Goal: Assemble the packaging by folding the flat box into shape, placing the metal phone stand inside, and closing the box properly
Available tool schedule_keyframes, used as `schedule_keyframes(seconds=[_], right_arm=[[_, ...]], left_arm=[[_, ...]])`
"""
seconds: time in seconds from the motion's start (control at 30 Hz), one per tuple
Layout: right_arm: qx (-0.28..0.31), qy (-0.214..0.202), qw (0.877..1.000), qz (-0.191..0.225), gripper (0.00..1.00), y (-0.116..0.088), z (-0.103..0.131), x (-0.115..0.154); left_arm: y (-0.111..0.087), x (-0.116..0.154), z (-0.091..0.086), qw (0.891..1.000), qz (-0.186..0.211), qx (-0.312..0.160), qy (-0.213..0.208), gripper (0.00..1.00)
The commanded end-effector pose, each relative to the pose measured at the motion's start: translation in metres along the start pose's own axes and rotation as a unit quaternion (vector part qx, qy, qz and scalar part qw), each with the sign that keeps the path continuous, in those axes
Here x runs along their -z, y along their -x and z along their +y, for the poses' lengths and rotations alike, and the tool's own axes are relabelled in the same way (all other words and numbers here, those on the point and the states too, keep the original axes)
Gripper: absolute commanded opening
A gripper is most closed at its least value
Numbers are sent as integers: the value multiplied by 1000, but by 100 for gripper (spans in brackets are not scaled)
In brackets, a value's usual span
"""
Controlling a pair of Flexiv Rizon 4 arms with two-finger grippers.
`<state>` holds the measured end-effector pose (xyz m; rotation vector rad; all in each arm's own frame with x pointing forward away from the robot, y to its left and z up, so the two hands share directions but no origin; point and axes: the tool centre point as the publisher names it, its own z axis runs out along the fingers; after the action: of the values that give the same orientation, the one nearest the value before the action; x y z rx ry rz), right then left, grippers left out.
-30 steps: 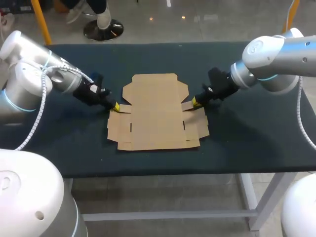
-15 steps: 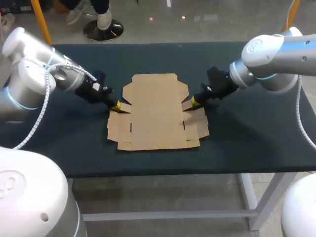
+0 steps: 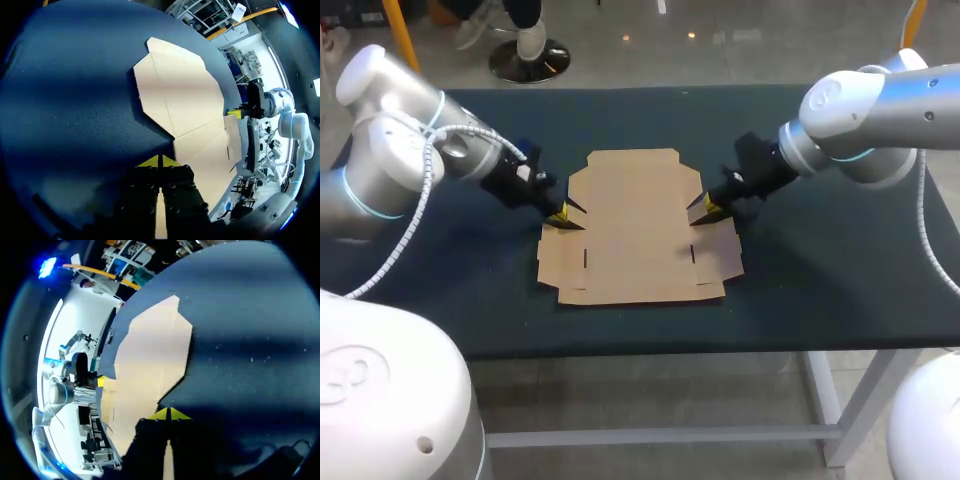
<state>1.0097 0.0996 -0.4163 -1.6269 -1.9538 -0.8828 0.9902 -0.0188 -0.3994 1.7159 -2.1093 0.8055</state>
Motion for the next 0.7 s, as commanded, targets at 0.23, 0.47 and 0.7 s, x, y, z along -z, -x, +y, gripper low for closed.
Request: schedule_keyframes(seconds=[0.23, 0.47, 0.7], right_arm=[[-14, 8, 1000, -24, 0, -10, -7, 0], [-15, 9, 999, -28, 0, -13, -6, 0], [-15, 7, 999, -32, 0, -16, -5, -1]], left_arm=[[-9, -2, 0, 1000, -28, 11, -2, 0], [-13, -2, 1, 999, -43, 24, -4, 0], [-18, -1, 1, 998, -51, 33, -1, 0]])
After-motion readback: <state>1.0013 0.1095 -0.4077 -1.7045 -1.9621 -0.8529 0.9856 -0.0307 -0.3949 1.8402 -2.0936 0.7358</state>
